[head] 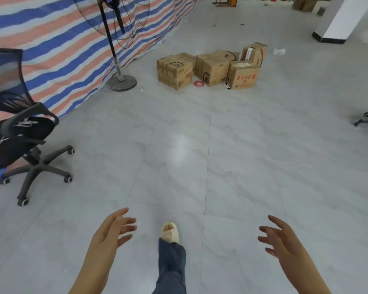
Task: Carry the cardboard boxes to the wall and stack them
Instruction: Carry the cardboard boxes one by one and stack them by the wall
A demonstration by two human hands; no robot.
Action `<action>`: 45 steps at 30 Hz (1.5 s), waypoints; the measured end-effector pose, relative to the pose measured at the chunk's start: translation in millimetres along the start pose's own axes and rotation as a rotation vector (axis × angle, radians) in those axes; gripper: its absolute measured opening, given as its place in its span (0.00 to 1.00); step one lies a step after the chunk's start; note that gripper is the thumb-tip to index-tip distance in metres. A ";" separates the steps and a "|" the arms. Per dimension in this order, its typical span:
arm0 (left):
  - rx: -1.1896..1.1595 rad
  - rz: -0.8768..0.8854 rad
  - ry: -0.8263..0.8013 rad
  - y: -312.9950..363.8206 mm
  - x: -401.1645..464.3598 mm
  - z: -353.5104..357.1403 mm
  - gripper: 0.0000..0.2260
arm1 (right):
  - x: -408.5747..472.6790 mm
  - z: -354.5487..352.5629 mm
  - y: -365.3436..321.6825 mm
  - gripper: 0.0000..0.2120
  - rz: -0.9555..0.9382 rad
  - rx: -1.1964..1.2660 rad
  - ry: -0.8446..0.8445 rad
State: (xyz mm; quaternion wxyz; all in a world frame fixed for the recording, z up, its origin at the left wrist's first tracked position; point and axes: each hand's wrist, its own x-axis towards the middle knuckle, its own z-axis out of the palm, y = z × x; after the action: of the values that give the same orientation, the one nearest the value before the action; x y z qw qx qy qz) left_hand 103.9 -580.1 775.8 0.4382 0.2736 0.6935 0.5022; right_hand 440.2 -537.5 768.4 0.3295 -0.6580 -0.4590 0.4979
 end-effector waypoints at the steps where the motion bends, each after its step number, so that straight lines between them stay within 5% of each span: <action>1: -0.007 -0.009 0.010 2.5 18.8 5.9 0.12 | 20.5 1.8 -4.2 0.44 0.006 0.001 0.025; 5: -0.006 -0.031 0.007 24.5 110.1 30.6 0.12 | 106.5 16.8 -47.8 0.13 0.006 0.056 0.042; 9: 0.031 0.012 -0.035 90.2 208.4 66.6 0.10 | 194.8 23.4 -105.8 0.44 -0.028 0.049 0.100; 13: 0.144 0.144 -0.118 152.4 300.0 101.8 0.10 | 275.4 40.1 -145.7 0.13 -0.082 0.044 0.087; 17: 0.153 0.162 -0.141 188.0 369.6 135.2 0.11 | 340.3 48.8 -169.9 0.16 -0.037 0.106 0.050; 20: 0.164 0.119 -0.140 189.0 412.7 155.9 0.11 | 391.7 46.8 -172.7 0.45 0.034 0.181 0.034; 22: 0.167 0.078 -0.107 185.4 443.0 168.2 0.11 | 435.9 43.7 -173.8 0.50 0.061 0.209 0.080; 25: 0.176 0.033 -0.035 185.8 492.5 188.4 0.11 | 505.7 38.2 -192.5 0.32 0.103 0.250 0.070; 29: 0.205 0.010 0.030 216.4 562.8 230.8 0.10 | 613.1 24.9 -238.9 0.47 0.060 0.165 0.075; 33: 0.244 0.042 0.030 252.6 627.8 272.9 0.10 | 716.0 25.8 -291.4 0.12 -0.042 0.132 0.016; 45: 0.235 -0.012 0.094 329.5 861.7 334.3 0.10 | 962.4 95.6 -394.5 0.14 -0.036 0.013 -0.052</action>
State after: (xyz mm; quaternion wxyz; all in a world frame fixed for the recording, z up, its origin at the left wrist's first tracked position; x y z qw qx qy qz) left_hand -22.9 392.8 760.2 0.3729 0.2952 0.7690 0.4270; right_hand 319.6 499.9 752.9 0.3305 -0.6344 -0.4759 0.5116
